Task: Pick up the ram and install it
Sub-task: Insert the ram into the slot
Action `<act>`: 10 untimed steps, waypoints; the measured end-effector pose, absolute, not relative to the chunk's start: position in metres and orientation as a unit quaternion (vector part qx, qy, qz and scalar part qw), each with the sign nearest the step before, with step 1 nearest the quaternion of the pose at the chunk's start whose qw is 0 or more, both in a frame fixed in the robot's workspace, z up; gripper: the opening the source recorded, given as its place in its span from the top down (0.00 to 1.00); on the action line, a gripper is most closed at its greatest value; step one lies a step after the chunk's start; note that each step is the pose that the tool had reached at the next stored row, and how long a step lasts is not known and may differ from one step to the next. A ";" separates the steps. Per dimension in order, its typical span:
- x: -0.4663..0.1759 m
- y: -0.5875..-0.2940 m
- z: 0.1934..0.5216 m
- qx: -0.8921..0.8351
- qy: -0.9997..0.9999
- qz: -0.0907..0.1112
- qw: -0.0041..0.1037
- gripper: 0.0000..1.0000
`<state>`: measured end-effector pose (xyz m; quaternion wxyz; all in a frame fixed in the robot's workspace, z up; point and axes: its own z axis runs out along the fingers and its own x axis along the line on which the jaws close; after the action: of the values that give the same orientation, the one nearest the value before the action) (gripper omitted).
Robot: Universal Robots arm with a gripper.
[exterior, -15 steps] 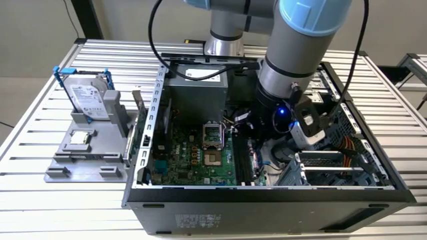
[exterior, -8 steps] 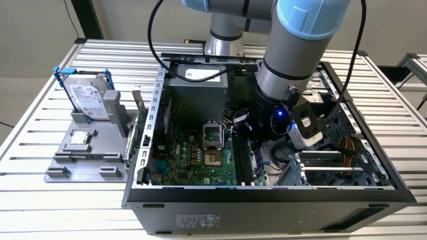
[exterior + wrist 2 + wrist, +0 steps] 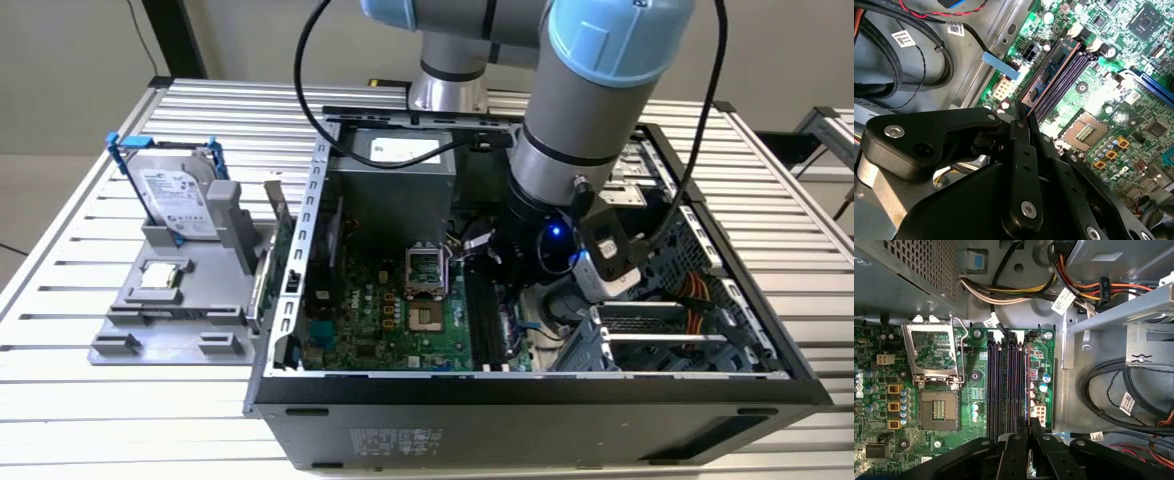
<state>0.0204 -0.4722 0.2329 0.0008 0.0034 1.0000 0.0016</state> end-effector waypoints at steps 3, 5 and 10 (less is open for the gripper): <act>0.020 -0.472 0.230 0.004 1.000 0.001 0.001 1.00; 0.020 -0.472 0.228 0.005 1.000 0.000 0.001 1.00; 0.019 -0.472 0.224 0.005 1.000 0.000 0.001 1.00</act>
<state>0.0188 -0.4722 0.2236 0.0006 0.0045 1.0000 -0.0004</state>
